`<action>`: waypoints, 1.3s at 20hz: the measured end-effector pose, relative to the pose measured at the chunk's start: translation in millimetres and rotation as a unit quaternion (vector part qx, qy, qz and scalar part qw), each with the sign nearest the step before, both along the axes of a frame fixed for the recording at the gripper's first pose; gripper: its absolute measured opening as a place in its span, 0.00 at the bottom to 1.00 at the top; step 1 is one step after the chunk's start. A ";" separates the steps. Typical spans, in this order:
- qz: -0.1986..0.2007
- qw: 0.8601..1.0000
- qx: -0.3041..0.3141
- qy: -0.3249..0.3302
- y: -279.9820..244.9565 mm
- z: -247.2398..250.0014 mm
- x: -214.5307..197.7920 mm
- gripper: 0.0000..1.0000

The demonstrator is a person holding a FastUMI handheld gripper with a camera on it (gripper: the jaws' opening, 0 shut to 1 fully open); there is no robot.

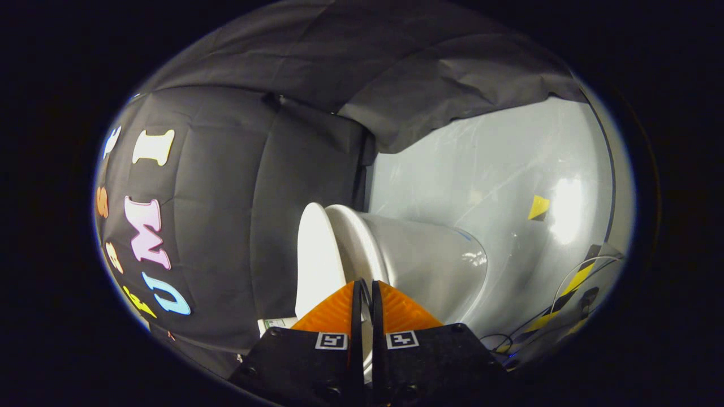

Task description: Open the toilet lid.

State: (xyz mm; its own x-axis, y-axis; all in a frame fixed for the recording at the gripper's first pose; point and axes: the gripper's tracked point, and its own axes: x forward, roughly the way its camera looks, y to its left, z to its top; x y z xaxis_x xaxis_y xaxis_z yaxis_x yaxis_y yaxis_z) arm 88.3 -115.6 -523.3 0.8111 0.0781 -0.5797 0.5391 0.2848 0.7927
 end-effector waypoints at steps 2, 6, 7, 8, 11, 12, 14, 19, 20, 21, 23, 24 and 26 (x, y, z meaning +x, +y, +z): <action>0.010 0.999 -0.033 -0.009 6.6 24.5 1.7 0.09; 0.035 0.992 -0.119 -0.021 25.1 77.4 4.2 0.07; 0.045 0.988 -0.144 -0.028 29.3 92.3 8.5 0.06; 0.055 0.983 -0.173 -0.033 34.9 105.9 6.8 0.06; 0.083 0.965 -0.242 -0.054 62.6 148.7 12.7 0.05; 0.093 0.958 -0.266 -0.061 73.0 162.7 14.7 0.05; 0.111 0.939 -0.316 -0.071 92.9 186.7 13.7 0.05; 0.143 0.898 -0.406 -0.093 143.8 232.8 15.0 0.05; 0.148 0.892 -0.417 -0.095 151.8 239.2 15.7 0.05; 0.154 0.884 -0.430 -0.094 160.1 242.9 14.8 0.05; 0.163 0.871 -0.454 -0.091 176.0 253.9 14.0 0.05; 0.166 0.864 -0.466 -0.094 185.1 260.7 14.1 0.05; 0.175 0.845 -0.494 -0.102 205.2 273.8 13.6 0.05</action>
State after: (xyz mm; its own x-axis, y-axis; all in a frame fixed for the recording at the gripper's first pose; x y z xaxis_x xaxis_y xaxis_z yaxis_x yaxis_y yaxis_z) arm 101.9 89.6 -249.5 0.9292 -0.1065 -0.3540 0.1652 0.9763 0.1399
